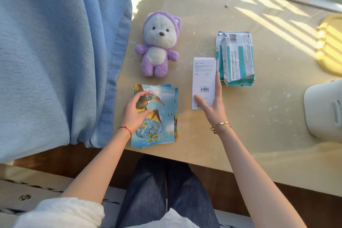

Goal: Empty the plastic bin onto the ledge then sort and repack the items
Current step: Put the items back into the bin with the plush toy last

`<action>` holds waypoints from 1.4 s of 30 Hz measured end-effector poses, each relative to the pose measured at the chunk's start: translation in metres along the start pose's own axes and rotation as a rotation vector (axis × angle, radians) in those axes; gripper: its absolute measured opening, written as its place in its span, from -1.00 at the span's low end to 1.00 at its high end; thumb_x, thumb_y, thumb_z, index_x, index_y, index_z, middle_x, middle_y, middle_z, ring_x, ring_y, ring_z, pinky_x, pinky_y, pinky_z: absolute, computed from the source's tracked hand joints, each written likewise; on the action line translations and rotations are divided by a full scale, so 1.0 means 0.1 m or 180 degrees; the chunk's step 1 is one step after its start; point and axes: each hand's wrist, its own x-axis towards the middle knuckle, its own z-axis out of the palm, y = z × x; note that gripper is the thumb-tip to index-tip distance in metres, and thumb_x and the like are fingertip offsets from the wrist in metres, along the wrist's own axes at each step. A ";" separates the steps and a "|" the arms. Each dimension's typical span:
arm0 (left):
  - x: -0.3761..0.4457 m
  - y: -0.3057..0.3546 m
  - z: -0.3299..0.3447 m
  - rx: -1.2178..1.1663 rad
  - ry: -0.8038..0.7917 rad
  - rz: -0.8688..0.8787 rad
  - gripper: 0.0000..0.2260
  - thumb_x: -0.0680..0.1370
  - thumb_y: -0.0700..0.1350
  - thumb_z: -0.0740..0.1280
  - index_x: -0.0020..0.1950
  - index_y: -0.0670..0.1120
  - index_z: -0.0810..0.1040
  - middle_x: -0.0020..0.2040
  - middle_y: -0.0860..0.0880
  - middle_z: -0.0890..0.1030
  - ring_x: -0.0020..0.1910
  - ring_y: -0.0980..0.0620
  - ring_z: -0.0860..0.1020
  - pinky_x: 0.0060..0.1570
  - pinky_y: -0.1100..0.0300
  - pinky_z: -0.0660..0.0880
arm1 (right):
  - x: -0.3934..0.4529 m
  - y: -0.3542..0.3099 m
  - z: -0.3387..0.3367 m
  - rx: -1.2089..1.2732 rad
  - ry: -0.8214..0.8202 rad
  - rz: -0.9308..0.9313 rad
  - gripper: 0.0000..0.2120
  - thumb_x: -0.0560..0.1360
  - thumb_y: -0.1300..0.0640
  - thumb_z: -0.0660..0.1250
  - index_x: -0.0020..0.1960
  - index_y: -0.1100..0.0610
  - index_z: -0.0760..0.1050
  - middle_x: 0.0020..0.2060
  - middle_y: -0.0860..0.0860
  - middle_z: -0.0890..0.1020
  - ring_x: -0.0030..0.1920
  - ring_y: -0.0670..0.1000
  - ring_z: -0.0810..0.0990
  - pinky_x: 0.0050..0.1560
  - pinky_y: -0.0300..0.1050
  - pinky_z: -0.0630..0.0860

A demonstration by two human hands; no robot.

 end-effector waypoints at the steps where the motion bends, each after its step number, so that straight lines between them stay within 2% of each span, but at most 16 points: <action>1: -0.03 0.06 -0.04 -0.0055 -0.0002 0.0044 -0.43 0.37 -0.26 0.54 0.27 0.16 0.49 0.24 0.08 0.56 0.22 0.09 0.52 0.26 0.04 0.49 | -0.03 -0.06 -0.03 0.0053 0.0018 -0.0003 -0.11 0.43 -0.11 0.43 0.55 -0.25 -0.08 0.48 -0.27 0.24 0.42 -0.05 0.36 0.31 0.23 0.44; 4: -0.16 0.26 -0.20 -0.0221 0.0005 0.0157 -0.45 0.38 -0.28 0.53 0.29 0.10 0.50 0.25 0.10 0.57 0.22 0.15 0.53 0.26 0.08 0.49 | -0.16 -0.24 -0.14 0.0167 0.0029 0.0003 -0.12 0.46 -0.02 0.43 0.56 -0.22 -0.09 0.40 -0.42 0.25 0.37 -0.15 0.39 0.27 0.20 0.48; 7: -0.28 0.49 -0.41 -0.0439 0.0023 0.0275 -0.46 0.39 -0.30 0.52 0.30 0.06 0.50 0.26 0.06 0.57 0.21 0.12 0.55 0.25 0.08 0.51 | -0.32 -0.42 -0.26 0.0281 0.0006 0.0044 -0.12 0.44 -0.09 0.42 0.55 -0.25 -0.09 0.48 -0.22 0.25 0.39 -0.11 0.39 0.27 0.22 0.49; 8: -0.34 0.58 -0.48 -0.0505 0.0021 0.0295 -0.46 0.39 -0.30 0.52 0.30 0.05 0.50 0.26 0.04 0.57 0.21 0.10 0.56 0.25 0.08 0.51 | -0.38 -0.48 -0.30 0.0314 -0.0012 0.0054 -0.13 0.45 -0.10 0.41 0.55 -0.26 -0.08 0.49 -0.21 0.24 0.39 -0.11 0.39 0.27 0.22 0.48; 12: -0.56 0.99 -0.75 -0.0661 0.0027 0.0442 -0.50 0.40 -0.31 0.51 0.29 0.00 0.53 0.23 0.06 0.59 0.14 0.22 0.57 0.17 0.27 0.52 | -0.62 -0.74 -0.45 0.0433 -0.0019 -0.0034 -0.19 0.52 0.07 0.36 0.57 -0.16 -0.07 0.34 -0.53 0.25 0.28 -0.27 0.44 0.18 -0.06 0.57; 13: -0.62 1.08 -0.80 -0.0668 0.0020 0.0493 -0.51 0.40 -0.30 0.51 0.28 0.00 0.54 0.23 0.04 0.59 0.14 0.22 0.57 0.14 0.30 0.53 | -0.69 -0.79 -0.48 0.0463 0.0011 -0.0064 -0.20 0.53 0.09 0.35 0.58 -0.15 -0.07 0.34 -0.52 0.24 0.27 -0.28 0.45 0.12 -0.11 0.59; 16: -0.77 1.28 -0.95 -0.0745 -0.0019 0.0567 -0.52 0.42 -0.26 0.51 0.28 0.03 0.54 0.23 0.03 0.59 0.17 0.13 0.58 0.09 0.28 0.56 | -0.90 -0.97 -0.59 0.0554 0.0096 -0.0146 -0.21 0.54 0.07 0.35 0.56 -0.19 -0.07 0.42 -0.29 0.25 0.26 -0.20 0.48 0.02 -0.09 0.63; 20: -0.96 1.47 -1.08 -0.0893 -0.0087 0.0675 -0.54 0.43 -0.26 0.50 0.29 0.03 0.54 0.20 0.05 0.60 0.14 0.12 0.60 0.06 0.21 0.59 | -1.15 -1.10 -0.70 0.0633 0.0147 -0.0215 -0.21 0.54 0.08 0.34 0.57 -0.18 -0.08 0.40 -0.30 0.27 0.22 -0.23 0.50 -0.04 -0.13 0.63; 24: -1.05 1.56 -1.10 -0.0849 -0.0089 0.0745 -0.53 0.44 -0.25 0.50 0.29 0.06 0.53 0.21 0.04 0.60 0.15 0.12 0.59 0.07 0.17 0.59 | -1.37 -1.19 -0.73 0.0649 0.0121 -0.0267 -0.20 0.51 0.01 0.34 0.56 -0.21 -0.09 0.45 -0.14 0.26 0.23 -0.15 0.52 -0.10 -0.16 0.63; 29: -1.08 1.62 -1.10 -0.0882 -0.0201 0.0695 -0.54 0.46 -0.24 0.48 0.30 0.10 0.52 0.23 0.06 0.57 0.15 0.13 0.58 0.07 0.13 0.61 | -1.52 -1.29 -0.73 0.0697 0.0236 -0.0251 -0.21 0.52 0.06 0.33 0.57 -0.15 -0.07 0.41 -0.25 0.27 0.22 -0.25 0.50 -0.09 -0.22 0.61; 31: -1.12 1.68 -1.11 -0.0921 -0.0297 0.0744 -0.54 0.47 -0.25 0.47 0.30 0.11 0.51 0.23 0.04 0.57 0.16 0.13 0.58 0.05 0.16 0.61 | -1.57 -1.33 -0.75 0.0707 0.0317 -0.0257 -0.23 0.54 0.12 0.32 0.57 -0.12 -0.07 0.43 -0.22 0.25 0.22 -0.28 0.48 -0.10 -0.27 0.59; 33: -1.15 1.74 -1.13 -0.0990 -0.0421 0.0785 -0.52 0.48 -0.26 0.46 0.32 0.11 0.50 0.23 0.04 0.58 0.17 0.12 0.59 0.03 0.17 0.61 | -1.63 -1.37 -0.76 0.0707 0.0408 -0.0271 -0.23 0.54 0.11 0.33 0.57 -0.15 -0.07 0.43 -0.23 0.25 0.24 -0.25 0.48 -0.07 -0.23 0.60; 37: -1.17 1.77 -1.17 -0.1117 -0.0674 0.0770 -0.41 0.44 -0.34 0.47 0.37 0.09 0.44 0.22 0.02 0.57 0.16 0.11 0.60 -0.01 0.19 0.60 | -1.73 -1.39 -0.76 0.0676 0.0476 -0.0246 -0.21 0.51 0.03 0.33 0.56 -0.20 -0.07 0.43 -0.24 0.27 0.28 -0.13 0.48 0.02 -0.03 0.64; 42: -0.97 1.54 -1.14 -0.1019 -0.0834 0.0507 -0.29 0.41 -0.40 0.45 0.39 0.19 0.39 0.24 0.00 0.54 0.19 0.01 0.59 0.05 0.06 0.61 | -1.75 -1.38 -0.69 0.0660 0.0496 -0.0187 -0.22 0.52 0.05 0.33 0.56 -0.18 -0.08 0.43 -0.23 0.26 0.27 -0.16 0.48 -0.01 -0.11 0.63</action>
